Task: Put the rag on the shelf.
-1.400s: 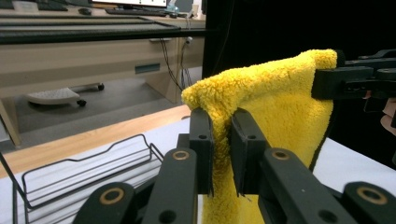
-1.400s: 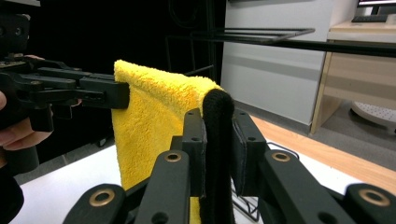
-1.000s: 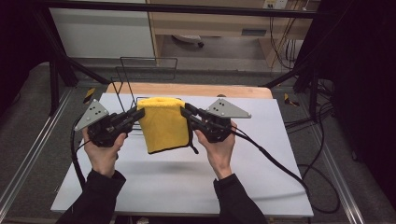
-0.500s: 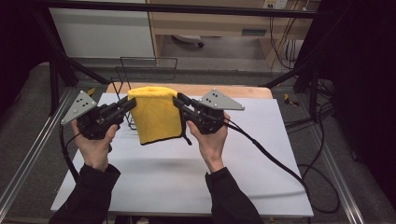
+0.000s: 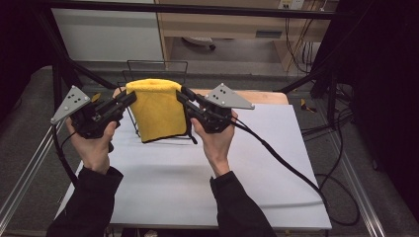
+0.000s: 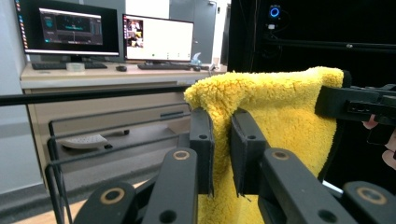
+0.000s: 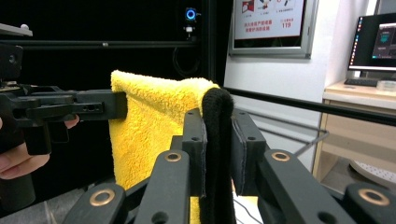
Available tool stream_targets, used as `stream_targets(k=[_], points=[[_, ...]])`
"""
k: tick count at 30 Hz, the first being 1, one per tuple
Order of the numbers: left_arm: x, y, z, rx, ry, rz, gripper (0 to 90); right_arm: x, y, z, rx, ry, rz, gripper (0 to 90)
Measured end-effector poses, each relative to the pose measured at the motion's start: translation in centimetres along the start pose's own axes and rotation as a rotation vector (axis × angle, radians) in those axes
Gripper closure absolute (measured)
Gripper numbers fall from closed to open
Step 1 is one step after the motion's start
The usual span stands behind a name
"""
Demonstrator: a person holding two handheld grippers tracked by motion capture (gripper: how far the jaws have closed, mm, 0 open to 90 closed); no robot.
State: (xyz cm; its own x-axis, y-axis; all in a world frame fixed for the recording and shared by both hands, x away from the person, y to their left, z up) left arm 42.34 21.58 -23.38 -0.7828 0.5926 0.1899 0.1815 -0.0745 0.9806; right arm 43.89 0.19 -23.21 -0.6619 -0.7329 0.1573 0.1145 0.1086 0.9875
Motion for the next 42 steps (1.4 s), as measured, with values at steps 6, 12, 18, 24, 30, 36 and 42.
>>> stream_targets(k=[6,12,18,24,30,36,42], points=[[0.4,1.5,0.4,-0.015,0.021,-0.031,80.1,-0.3,1.4,0.2,0.009,-0.001,-0.033,78.2],[0.8,2.8,0.8,-0.026,0.036,-0.048,80.1,-0.5,2.8,0.4,0.022,0.000,-0.053,78.2],[0.9,3.8,1.3,-0.014,0.039,-0.063,80.1,-1.2,4.0,0.5,0.031,-0.009,-0.066,78.3],[1.0,5.0,1.9,-0.021,0.050,-0.077,80.1,-1.9,5.2,0.2,0.039,-0.015,-0.076,78.3],[1.0,6.4,2.3,-0.027,0.060,-0.092,80.1,-2.4,6.6,0.0,0.047,-0.022,-0.093,78.4],[1.2,7.5,2.8,-0.023,0.064,-0.106,80.1,-2.9,7.9,-0.1,0.058,-0.025,-0.107,78.4],[1.3,8.4,3.6,-0.015,0.072,-0.120,80.1,-3.7,9.0,-0.1,0.066,-0.025,-0.117,78.4]])
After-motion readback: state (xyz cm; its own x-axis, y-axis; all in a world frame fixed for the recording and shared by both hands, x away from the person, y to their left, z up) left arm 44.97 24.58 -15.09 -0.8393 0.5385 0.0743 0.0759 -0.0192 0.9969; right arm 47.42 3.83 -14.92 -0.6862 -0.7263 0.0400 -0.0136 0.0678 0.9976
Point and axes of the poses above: each handheld gripper's, and its own axes: x roughly backward along the jaws, y roughly out of its top, z roughly to its left, the point moved 6 cm from there along -x, roughly forward along the jaws, and after that the axes turned 11 degrees about z, right-handed, at the moved point
